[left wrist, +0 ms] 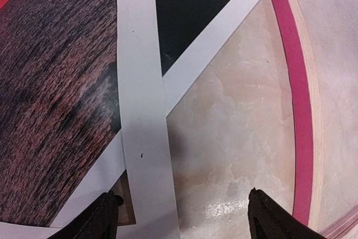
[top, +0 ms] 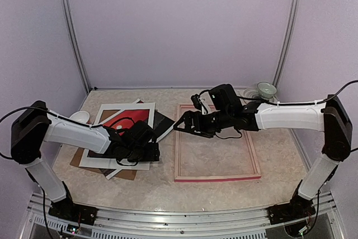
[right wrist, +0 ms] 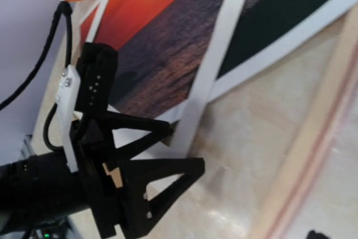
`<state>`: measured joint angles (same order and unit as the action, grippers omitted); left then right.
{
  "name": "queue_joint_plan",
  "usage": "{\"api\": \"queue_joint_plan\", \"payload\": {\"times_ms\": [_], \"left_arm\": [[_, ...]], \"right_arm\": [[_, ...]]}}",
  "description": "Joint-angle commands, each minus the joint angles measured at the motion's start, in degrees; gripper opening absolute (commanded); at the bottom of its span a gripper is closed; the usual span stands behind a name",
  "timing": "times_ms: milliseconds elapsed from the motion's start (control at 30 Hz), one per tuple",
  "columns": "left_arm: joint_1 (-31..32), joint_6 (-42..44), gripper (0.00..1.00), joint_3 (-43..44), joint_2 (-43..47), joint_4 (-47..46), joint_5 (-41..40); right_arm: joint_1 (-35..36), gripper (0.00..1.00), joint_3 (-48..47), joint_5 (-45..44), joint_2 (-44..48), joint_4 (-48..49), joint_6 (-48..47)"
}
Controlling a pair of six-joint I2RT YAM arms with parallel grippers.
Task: Put the photo into the frame
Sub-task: Pick up the mat board from the photo.
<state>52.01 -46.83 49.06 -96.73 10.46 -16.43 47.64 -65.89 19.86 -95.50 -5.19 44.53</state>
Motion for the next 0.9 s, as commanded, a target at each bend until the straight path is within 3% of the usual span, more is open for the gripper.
{"api": "queue_joint_plan", "payload": {"times_ms": [0,200,500,733,867], "left_arm": [[-1.48,0.05,0.79,-2.79,4.02,-4.82,3.83],[-1.73,-1.09,0.79,-4.49,6.06,-5.05,4.07],[-4.80,-3.41,0.78,-12.65,22.25,-6.16,2.79],[-6.72,-7.93,0.67,-21.75,31.39,-6.02,2.87],[-6.83,-9.95,0.54,-25.87,33.77,-6.68,4.07]], "right_arm": [[0.61,0.98,-1.93,4.45,-3.34,5.01,3.45],[0.66,0.97,-2.93,7.21,-7.88,10.12,6.99],[1.97,0.95,-5.87,9.11,-13.77,13.72,13.06],[5.18,0.95,-12.88,6.26,-20.28,9.07,15.23],[6.66,0.95,-16.49,5.02,-23.97,7.25,16.66]]}}
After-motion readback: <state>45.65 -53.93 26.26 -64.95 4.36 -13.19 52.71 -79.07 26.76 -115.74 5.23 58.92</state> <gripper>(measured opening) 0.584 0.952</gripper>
